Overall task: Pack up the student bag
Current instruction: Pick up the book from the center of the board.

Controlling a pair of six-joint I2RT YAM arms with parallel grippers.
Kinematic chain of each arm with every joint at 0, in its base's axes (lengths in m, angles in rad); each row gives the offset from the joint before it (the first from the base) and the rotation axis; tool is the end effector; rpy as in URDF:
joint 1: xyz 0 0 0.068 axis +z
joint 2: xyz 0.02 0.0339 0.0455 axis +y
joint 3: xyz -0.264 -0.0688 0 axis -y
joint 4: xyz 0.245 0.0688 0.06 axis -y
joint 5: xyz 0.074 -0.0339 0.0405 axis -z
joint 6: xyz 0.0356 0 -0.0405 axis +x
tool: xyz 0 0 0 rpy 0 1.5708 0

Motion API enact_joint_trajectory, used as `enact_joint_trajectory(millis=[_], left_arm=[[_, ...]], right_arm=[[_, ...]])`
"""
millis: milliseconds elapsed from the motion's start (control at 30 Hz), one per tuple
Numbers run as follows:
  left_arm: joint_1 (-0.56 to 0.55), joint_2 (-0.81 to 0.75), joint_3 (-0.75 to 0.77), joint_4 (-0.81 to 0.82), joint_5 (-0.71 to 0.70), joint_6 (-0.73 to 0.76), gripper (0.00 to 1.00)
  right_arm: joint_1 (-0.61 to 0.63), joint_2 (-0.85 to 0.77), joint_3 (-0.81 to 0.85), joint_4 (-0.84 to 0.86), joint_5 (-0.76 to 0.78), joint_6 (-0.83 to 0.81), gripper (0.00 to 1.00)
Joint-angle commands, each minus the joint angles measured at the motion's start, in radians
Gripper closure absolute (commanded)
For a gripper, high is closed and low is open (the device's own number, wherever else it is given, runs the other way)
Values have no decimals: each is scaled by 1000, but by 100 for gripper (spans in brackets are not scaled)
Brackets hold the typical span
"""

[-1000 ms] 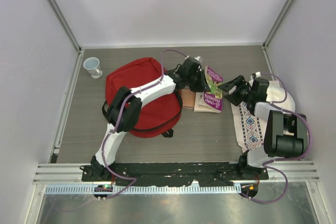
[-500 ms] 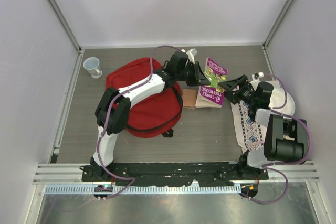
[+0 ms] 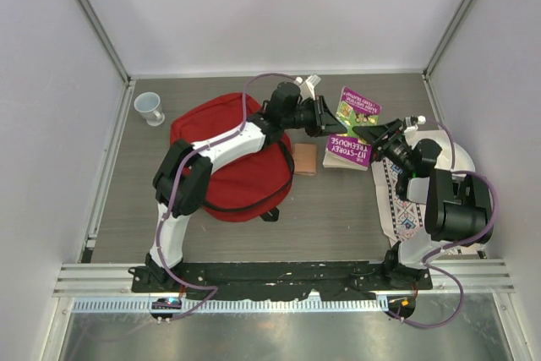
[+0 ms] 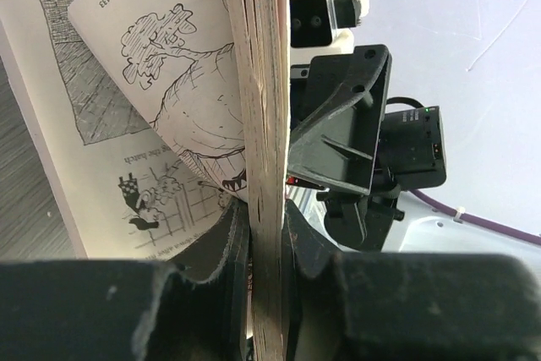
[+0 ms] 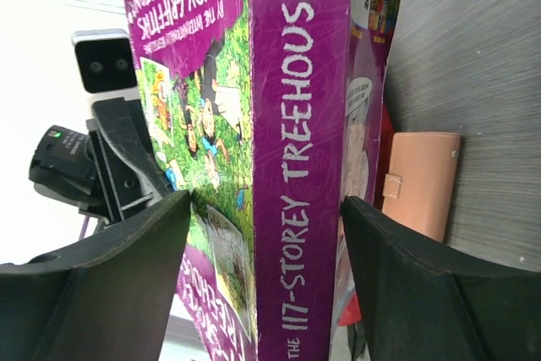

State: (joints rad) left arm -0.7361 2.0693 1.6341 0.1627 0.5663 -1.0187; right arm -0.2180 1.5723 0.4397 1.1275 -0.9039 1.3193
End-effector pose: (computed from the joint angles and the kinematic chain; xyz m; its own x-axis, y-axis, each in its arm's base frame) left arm 0.3532 -0.3457 0.2685 -0.9131 -0.1423 -0.3822 0.3282 0.2999 -0.8957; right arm 0.2743 -0.0321 0.1806 -0.6147 0.7498 -0.2450 -0.1528 0.1915 0.9695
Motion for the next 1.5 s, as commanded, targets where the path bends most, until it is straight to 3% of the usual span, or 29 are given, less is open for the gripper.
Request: enact_joint_trajectory(millis=[0,167,267,300,367,400,533,667,733,933,1033,1067,1133,1233,1267,1333,1400,1433,1467], left_arm=[[-5,-66,0,152,53,-29,100],[-3,-80,-13,82,15,9,98],[-5,-106,-13,-30,-57,80,72],[-5,-116,-13,-70,-81,103,60],[-5,-150,4,-223,-199,190,49],[-3,-161,10,-267,-244,224,39],[-3,-213,27,-423,-425,319,22],[-2,-221,18,-470,-467,341,18],[-2,-221,0,-454,-448,325,17],[0,-232,-23,-342,-341,290,15],[-2,-230,-34,-269,-292,272,14],[-2,-226,-34,-243,-267,256,14],[0,-215,-37,-229,-249,241,14],[0,-210,-49,-198,-229,221,14],[0,-212,-54,-192,-226,218,14],[-2,-218,-65,-189,-227,220,14],[0,-222,-66,-189,-233,223,14],[1,-224,-68,-190,-233,223,14],[0,-224,-68,-193,-233,223,14]], right_arm=[[5,-1,-7,204,-29,83,28],[5,-34,-12,189,-20,77,63],[5,-57,-13,125,-7,43,72],[5,-79,-16,98,-3,8,72],[5,-110,-16,-18,17,-40,73],[5,-150,-9,-72,26,-76,73],[5,-251,30,-371,86,-267,78],[5,-301,73,-501,89,-339,90],[5,-308,90,-502,56,-331,92],[8,-311,100,-336,-50,-163,92],[17,-298,114,-272,-92,-111,72],[17,-296,114,-244,-90,-100,59],[19,-293,110,-227,-87,-85,54],[19,-291,108,-232,-79,-81,60],[22,-290,108,-230,-79,-81,76],[26,-285,111,-236,-89,-91,75],[34,-288,125,-279,-84,-123,80],[37,-291,132,-326,-73,-153,83],[39,-304,145,-489,-53,-261,78]])
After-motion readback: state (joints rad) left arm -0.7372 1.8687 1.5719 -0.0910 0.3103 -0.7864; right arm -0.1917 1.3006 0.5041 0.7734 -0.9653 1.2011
